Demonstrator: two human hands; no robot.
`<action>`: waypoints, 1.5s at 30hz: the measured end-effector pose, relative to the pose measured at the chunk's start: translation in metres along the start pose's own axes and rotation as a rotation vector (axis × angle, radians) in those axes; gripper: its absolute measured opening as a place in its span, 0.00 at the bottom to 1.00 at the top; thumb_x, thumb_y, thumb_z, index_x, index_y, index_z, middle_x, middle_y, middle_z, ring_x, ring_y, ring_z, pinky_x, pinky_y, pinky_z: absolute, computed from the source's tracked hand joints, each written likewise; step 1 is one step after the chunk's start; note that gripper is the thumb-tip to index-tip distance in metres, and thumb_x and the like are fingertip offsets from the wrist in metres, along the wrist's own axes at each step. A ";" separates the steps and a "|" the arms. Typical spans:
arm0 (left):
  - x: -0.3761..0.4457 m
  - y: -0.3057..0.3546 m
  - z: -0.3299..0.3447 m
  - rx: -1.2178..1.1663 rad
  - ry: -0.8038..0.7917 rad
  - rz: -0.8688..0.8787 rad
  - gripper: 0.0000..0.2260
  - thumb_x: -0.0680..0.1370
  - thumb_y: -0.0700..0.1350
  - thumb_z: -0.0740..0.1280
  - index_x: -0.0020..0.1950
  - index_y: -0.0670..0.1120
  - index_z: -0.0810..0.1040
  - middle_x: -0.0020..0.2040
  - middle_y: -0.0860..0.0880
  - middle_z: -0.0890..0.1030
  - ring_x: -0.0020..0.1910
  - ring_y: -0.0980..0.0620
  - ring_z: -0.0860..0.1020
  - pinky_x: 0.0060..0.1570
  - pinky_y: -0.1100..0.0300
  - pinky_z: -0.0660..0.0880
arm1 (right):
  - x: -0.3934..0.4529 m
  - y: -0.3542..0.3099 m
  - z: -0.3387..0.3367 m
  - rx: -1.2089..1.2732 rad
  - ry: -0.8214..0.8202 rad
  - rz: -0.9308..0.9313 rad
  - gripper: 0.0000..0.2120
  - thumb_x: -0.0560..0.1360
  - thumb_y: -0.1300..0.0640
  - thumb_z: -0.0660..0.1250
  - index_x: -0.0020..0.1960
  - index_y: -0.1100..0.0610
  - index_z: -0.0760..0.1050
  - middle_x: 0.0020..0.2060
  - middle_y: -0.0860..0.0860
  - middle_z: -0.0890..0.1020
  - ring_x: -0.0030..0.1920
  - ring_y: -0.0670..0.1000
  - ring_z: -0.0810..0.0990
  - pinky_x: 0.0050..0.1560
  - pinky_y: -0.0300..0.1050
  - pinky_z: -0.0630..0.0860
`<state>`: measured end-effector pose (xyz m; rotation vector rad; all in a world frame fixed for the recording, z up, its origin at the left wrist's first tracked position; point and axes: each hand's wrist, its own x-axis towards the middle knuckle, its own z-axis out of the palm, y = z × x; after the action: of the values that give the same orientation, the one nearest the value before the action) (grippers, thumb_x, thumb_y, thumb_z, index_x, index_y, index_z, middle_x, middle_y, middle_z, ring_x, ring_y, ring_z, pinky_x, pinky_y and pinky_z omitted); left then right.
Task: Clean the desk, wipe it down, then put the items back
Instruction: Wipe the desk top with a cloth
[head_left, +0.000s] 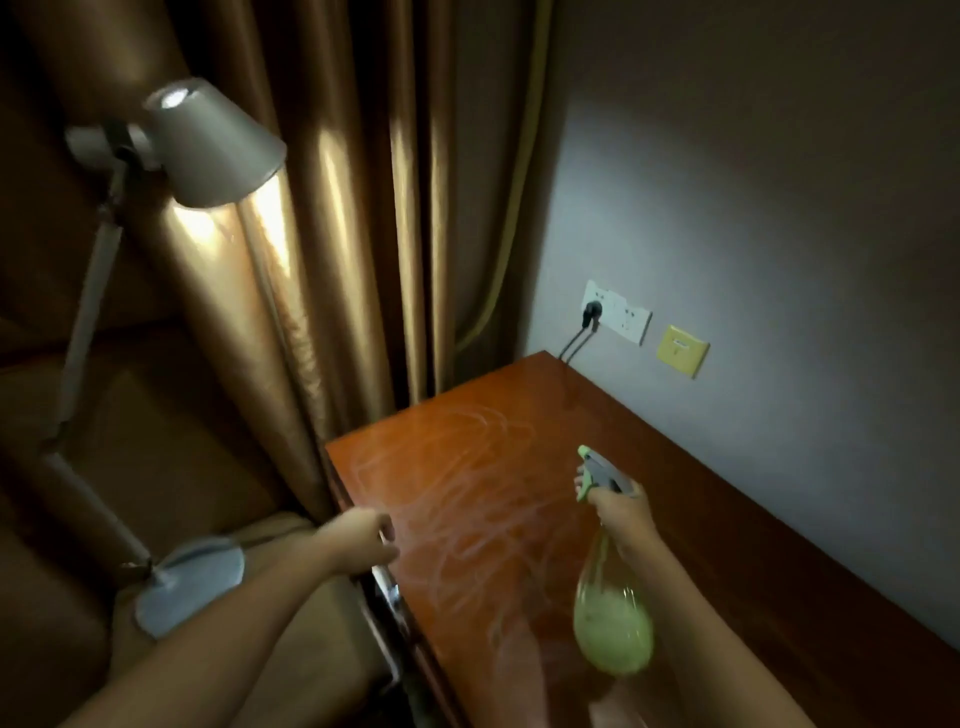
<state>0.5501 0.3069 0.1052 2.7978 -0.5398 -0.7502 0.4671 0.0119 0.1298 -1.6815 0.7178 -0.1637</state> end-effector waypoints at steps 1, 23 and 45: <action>0.017 0.001 -0.011 0.026 -0.010 0.002 0.16 0.77 0.51 0.65 0.61 0.45 0.75 0.58 0.46 0.79 0.57 0.49 0.76 0.54 0.59 0.72 | 0.018 -0.005 0.005 0.018 -0.003 0.023 0.14 0.73 0.72 0.62 0.55 0.63 0.78 0.44 0.53 0.80 0.40 0.47 0.76 0.38 0.40 0.73; 0.203 0.021 -0.121 0.025 -0.046 0.259 0.08 0.77 0.46 0.64 0.52 0.46 0.79 0.46 0.50 0.76 0.49 0.51 0.76 0.45 0.62 0.70 | 0.168 -0.051 0.100 0.035 0.344 0.304 0.18 0.75 0.45 0.66 0.42 0.60 0.70 0.35 0.55 0.79 0.35 0.54 0.78 0.37 0.47 0.74; 0.171 -0.091 -0.126 -0.018 0.005 0.135 0.10 0.76 0.45 0.65 0.54 0.44 0.79 0.53 0.46 0.82 0.54 0.50 0.78 0.50 0.61 0.70 | 0.110 -0.023 0.156 0.123 0.278 0.290 0.11 0.76 0.55 0.66 0.47 0.64 0.74 0.31 0.53 0.77 0.30 0.50 0.76 0.32 0.41 0.69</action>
<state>0.7793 0.3341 0.1118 2.7131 -0.7095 -0.7166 0.6382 0.0857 0.0817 -1.4333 1.1289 -0.2342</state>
